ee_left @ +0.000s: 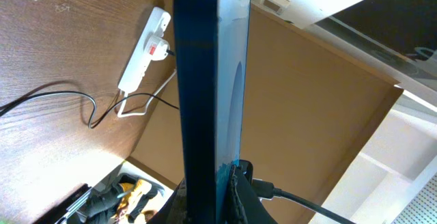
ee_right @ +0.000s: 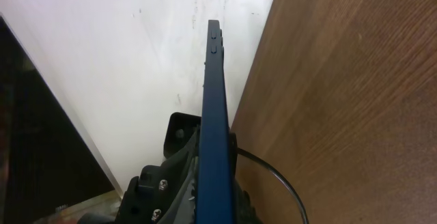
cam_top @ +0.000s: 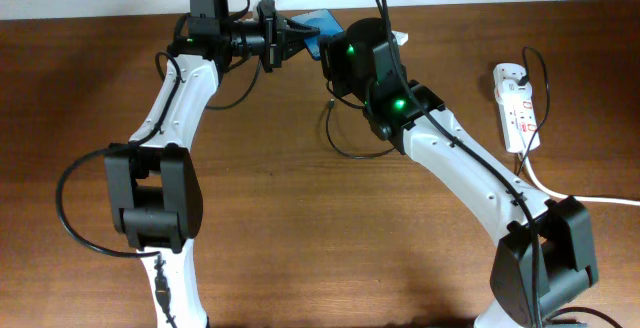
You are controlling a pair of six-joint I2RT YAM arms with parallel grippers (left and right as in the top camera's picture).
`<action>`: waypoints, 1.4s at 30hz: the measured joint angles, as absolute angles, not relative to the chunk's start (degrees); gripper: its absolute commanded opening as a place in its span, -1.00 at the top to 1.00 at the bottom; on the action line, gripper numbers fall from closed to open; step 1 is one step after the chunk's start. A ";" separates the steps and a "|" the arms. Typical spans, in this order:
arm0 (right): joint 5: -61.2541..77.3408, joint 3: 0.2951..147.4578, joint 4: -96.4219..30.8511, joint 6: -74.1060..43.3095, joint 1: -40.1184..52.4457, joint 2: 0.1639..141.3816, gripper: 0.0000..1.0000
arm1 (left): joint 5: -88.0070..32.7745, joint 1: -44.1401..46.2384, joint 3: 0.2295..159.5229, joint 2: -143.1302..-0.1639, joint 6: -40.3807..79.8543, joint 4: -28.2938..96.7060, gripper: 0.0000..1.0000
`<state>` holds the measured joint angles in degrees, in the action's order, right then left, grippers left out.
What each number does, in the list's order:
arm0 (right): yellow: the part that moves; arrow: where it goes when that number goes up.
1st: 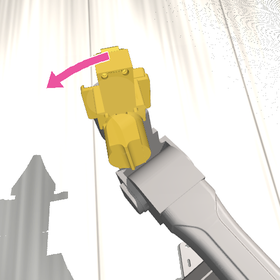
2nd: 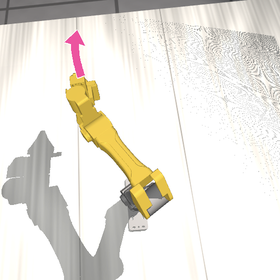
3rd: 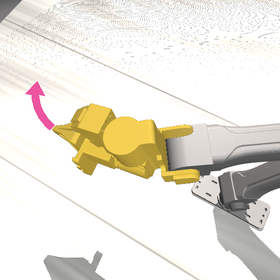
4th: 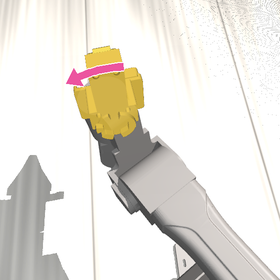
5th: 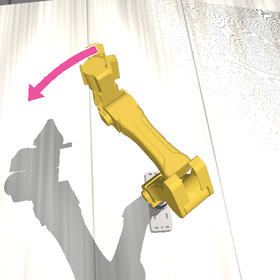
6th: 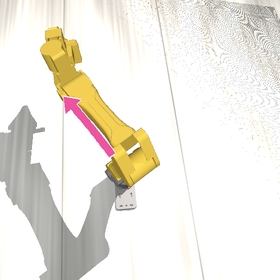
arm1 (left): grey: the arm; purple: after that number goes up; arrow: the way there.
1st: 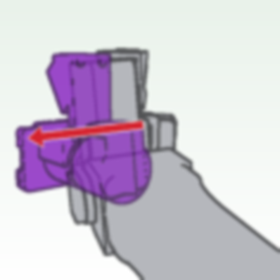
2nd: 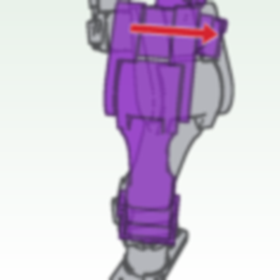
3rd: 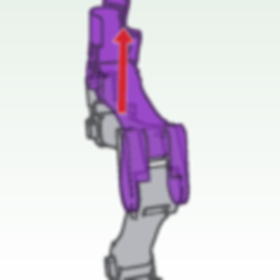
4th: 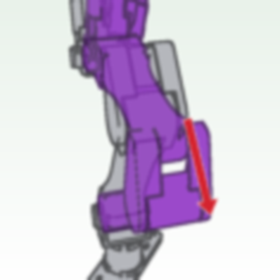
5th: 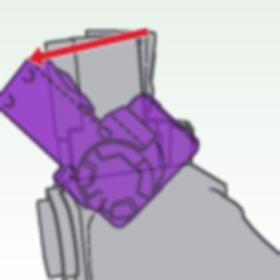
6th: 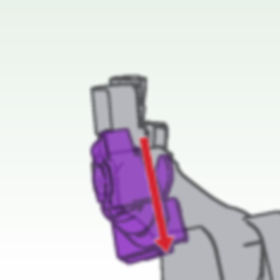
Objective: Plug charger to phone and switch on socket
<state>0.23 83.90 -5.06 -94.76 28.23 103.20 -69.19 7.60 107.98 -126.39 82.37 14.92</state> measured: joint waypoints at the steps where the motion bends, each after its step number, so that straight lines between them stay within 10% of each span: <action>1: 0.10 83.90 -4.78 -94.72 28.23 103.18 0.72 | -69.41 7.60 107.98 -126.39 82.61 13.93 1.00; 6: 2.02 84.16 -5.43 -88.73 29.89 103.00 -0.09 | -70.43 8.95 107.83 -126.67 83.85 6.42 1.00; 14: 11.09 84.16 -6.57 -71.00 24.73 102.89 -0.54 | -71.00 7.94 107.85 -126.67 80.82 5.10 1.00; 21: 26.28 84.86 -26.76 -48.12 5.78 95.57 -0.54 | -78.89 2.61 108.18 -126.69 68.10 26.09 1.00; 29: 14.55 84.84 -41.71 -41.50 6.96 95.42 -0.53 | -86.17 2.57 108.12 -126.69 76.62 47.07 1.00; 42: 14.76 84.84 -42.85 -34.46 7.62 96.62 -0.44 | -83.59 6.59 108.09 -126.69 77.67 43.29 1.00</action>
<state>14.76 84.84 -42.85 -34.46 7.62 96.62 -83.59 6.59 108.09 -126.69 77.67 43.29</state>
